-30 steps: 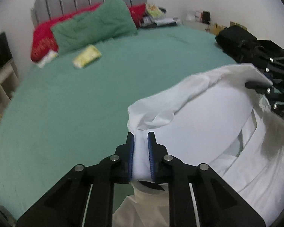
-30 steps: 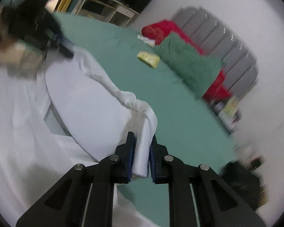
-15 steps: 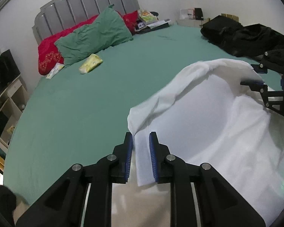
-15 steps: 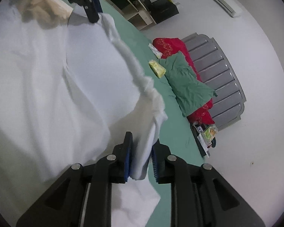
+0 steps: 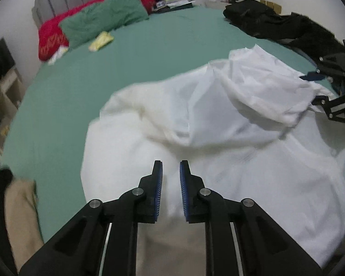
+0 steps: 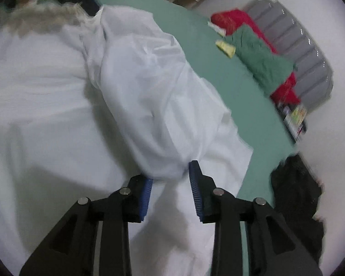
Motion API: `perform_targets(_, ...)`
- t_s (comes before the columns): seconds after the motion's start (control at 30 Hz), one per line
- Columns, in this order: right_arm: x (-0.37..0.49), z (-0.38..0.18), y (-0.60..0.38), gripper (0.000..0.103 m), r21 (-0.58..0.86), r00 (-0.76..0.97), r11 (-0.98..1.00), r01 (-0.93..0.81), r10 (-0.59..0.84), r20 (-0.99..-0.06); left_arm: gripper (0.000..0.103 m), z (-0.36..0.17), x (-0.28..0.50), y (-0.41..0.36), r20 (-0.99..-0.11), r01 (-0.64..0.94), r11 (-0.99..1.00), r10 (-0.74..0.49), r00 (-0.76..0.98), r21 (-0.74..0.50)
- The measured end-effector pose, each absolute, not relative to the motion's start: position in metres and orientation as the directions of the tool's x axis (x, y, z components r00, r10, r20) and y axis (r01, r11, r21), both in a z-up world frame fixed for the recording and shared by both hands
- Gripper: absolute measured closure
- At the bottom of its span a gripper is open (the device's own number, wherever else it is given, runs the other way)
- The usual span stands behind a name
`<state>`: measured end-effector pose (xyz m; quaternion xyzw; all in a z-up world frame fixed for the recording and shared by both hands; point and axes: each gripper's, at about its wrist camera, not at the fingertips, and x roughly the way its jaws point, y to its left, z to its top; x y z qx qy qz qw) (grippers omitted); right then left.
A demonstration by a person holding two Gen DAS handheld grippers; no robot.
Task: Fold large clothes
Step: 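Release the jacket with both grippers and smooth the folded body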
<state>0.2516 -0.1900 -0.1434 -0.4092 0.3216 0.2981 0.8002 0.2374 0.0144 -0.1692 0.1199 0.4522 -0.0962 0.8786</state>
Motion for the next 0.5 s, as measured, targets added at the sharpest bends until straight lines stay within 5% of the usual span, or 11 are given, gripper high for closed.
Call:
perform_targets(0.07, 0.248, -0.128, -0.195, 0.069, -0.347, 0.567, 0.563, -0.750, 0.277, -0.776, 0.086, -0.166, 0.227, 0.024, -0.817, 0.246, 0.965, -0.069, 0.573, 0.091)
perform_targets(0.2, 0.249, -0.106, -0.181, 0.039, -0.102, 0.503, 0.662, -0.743, 0.451, -0.737, 0.085, -0.156, 0.211, 0.051, -0.793, 0.141, 0.990, -0.102, 0.600, -0.021)
perform_targets(0.3, 0.274, -0.107, -0.148, 0.039, 0.042, 0.462, 0.696, -0.717, 0.519, -0.720, 0.073, -0.151, 0.200, 0.070, -0.776, 0.040, 0.995, -0.094, 0.624, -0.088)
perform_targets(0.43, 0.300, -0.130, -0.102, 0.039, 0.096, 0.429, 0.727, -0.680, 0.501, -0.752, 0.072, -0.160, 0.187, 0.089, -0.778, -0.039, 0.993, -0.065, 0.624, -0.114)
perform_targets(0.47, 0.305, -0.136, -0.094, 0.051, 0.104, 0.425, 0.737, -0.668, 0.492, -0.760, 0.072, -0.163, 0.183, 0.094, -0.782, -0.060, 0.991, -0.057, 0.621, -0.120)
perform_targets(0.5, 0.311, -0.141, -0.089, 0.092, 0.133, 0.399, 0.734, -0.666, 0.500, -0.769, 0.072, -0.167, 0.179, 0.100, -0.786, -0.081, 0.988, -0.054, 0.616, -0.131)
